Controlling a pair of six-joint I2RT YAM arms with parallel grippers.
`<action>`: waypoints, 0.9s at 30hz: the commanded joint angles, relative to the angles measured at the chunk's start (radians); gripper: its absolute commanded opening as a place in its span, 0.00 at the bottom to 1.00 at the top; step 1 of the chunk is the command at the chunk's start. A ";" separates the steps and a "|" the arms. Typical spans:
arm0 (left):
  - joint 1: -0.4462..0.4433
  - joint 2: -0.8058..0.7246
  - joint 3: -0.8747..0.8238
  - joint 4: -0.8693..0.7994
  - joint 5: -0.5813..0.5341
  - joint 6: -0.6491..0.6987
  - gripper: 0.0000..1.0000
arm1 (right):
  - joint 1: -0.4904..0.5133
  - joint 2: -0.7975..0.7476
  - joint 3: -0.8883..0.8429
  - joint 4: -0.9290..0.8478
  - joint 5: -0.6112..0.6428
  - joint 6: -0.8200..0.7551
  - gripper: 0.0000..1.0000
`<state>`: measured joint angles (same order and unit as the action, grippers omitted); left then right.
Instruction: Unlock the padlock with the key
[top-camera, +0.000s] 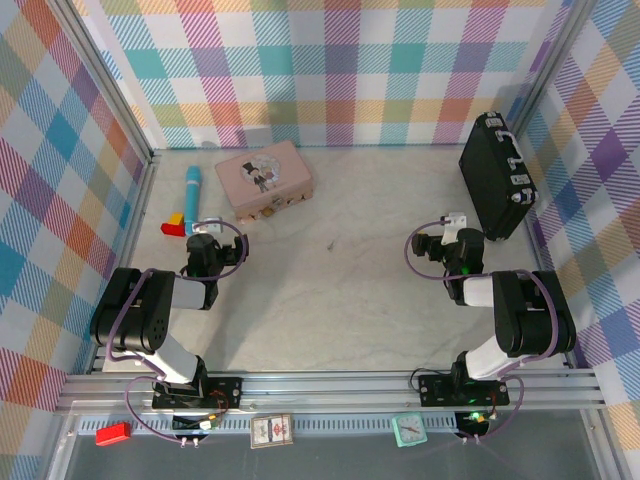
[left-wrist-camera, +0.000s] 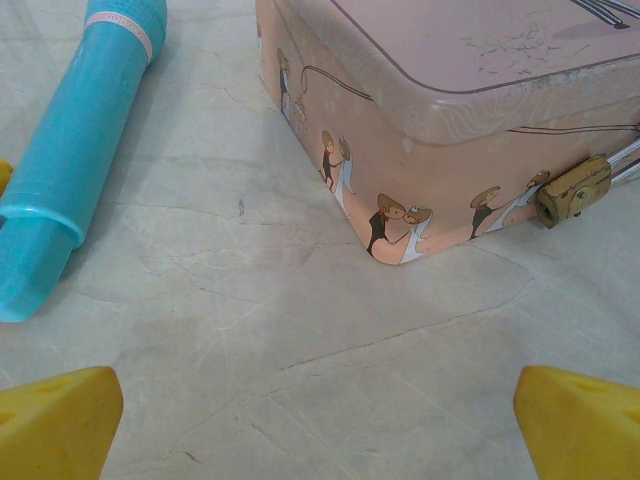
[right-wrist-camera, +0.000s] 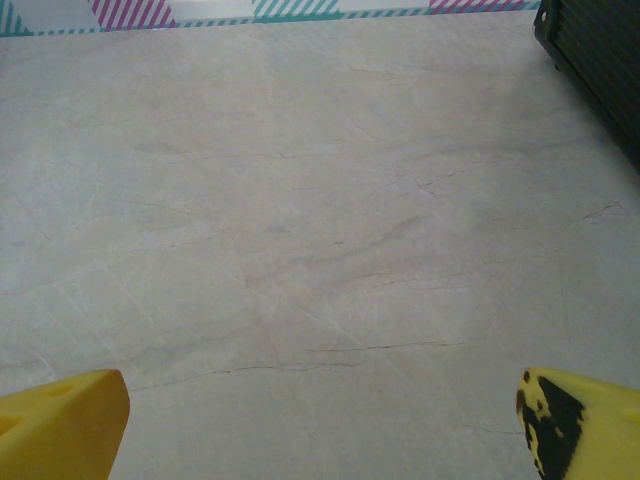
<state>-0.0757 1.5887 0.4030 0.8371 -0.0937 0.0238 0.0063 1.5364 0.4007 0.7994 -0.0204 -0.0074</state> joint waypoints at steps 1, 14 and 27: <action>0.010 -0.009 0.020 0.004 0.015 0.011 1.00 | -0.003 -0.002 0.020 0.012 -0.019 0.012 0.99; -0.019 -0.050 -0.017 0.040 0.008 0.042 1.00 | 0.005 -0.016 -0.009 0.048 -0.041 -0.008 0.99; -0.100 -0.704 0.019 -0.551 -0.209 -0.197 1.00 | 0.061 -0.357 -0.014 -0.259 -0.059 0.011 0.99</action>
<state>-0.1692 1.0042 0.3431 0.5724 -0.2325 -0.0322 0.0597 1.2675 0.3401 0.7055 -0.0395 -0.0296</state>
